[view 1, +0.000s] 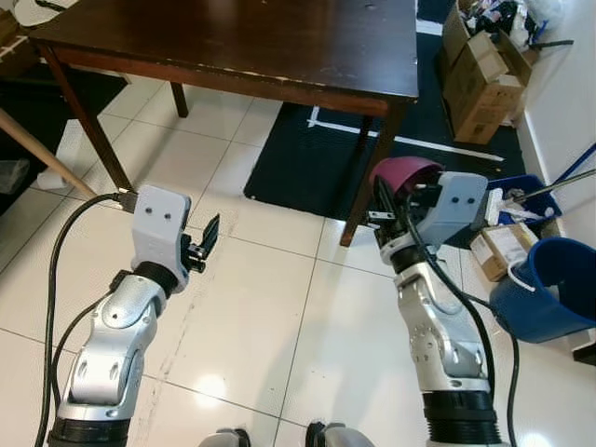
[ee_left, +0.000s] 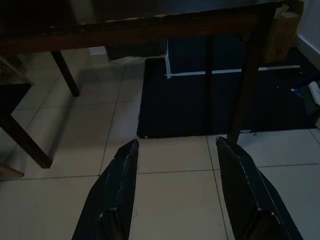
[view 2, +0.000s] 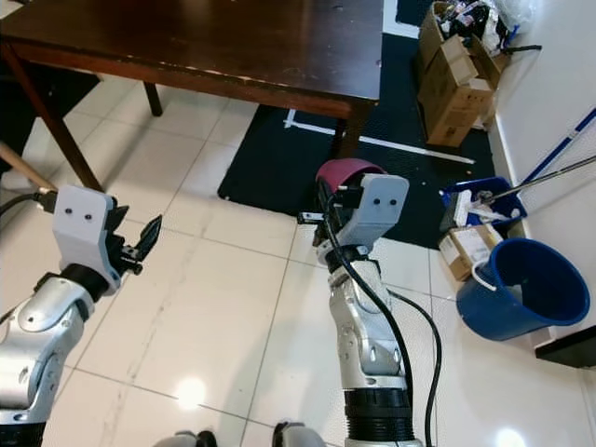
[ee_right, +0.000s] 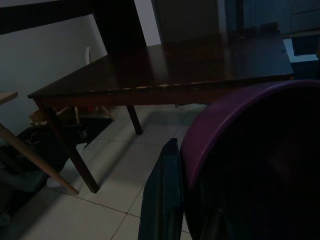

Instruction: Setting the table

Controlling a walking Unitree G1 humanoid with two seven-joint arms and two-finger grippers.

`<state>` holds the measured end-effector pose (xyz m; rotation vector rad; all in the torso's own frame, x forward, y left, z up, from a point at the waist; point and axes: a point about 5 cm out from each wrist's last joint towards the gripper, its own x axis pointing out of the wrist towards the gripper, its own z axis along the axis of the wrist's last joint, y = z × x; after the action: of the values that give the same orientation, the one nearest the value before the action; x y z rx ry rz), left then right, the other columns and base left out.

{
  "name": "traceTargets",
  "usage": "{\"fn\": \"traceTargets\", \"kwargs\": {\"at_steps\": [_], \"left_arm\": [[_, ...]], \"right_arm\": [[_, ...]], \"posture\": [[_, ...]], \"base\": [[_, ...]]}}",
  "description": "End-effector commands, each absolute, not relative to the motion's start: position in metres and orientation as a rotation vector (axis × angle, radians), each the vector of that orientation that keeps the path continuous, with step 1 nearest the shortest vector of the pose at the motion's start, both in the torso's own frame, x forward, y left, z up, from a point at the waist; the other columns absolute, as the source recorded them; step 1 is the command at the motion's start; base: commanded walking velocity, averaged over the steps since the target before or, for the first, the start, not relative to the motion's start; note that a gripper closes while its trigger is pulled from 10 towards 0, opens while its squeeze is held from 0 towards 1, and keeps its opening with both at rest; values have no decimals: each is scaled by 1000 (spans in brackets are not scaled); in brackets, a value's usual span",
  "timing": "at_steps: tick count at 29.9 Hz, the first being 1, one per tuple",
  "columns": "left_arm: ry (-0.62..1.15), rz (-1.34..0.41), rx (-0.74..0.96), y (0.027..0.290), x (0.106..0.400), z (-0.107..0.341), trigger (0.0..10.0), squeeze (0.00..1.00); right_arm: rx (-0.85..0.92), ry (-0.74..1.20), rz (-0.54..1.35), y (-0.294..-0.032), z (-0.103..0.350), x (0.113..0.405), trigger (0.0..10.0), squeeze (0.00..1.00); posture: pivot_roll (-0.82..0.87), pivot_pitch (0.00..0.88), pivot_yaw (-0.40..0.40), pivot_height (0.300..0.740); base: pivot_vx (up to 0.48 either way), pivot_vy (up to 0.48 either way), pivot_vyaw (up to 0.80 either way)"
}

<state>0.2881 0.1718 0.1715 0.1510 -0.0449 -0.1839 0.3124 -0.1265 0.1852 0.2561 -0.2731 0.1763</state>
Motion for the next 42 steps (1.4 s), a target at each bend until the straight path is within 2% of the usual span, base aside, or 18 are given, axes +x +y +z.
{"fn": "traceTargets", "kwargs": {"at_steps": [1,9,23,42], "left_arm": [[-20,-173,163,174,287,164,10000,0],[-24,-172,170,174,287,164,10000,0],[-34,-157,181,172,289,163,10000,0],[-38,-155,182,173,290,163,10000,0]], "right_arm": [[252,-261,178,-127,183,312,10000,0],[228,-264,180,-127,183,312,10000,0],[201,-260,176,-127,182,312,10000,0],[197,-267,182,-129,183,314,10000,0]], "posture": [[-38,44,36,740],[-39,45,37,740],[-37,47,38,740],[-36,50,39,740]], "base": [[0,0,0],[0,0,0],[463,0,0],[472,0,787]]}}
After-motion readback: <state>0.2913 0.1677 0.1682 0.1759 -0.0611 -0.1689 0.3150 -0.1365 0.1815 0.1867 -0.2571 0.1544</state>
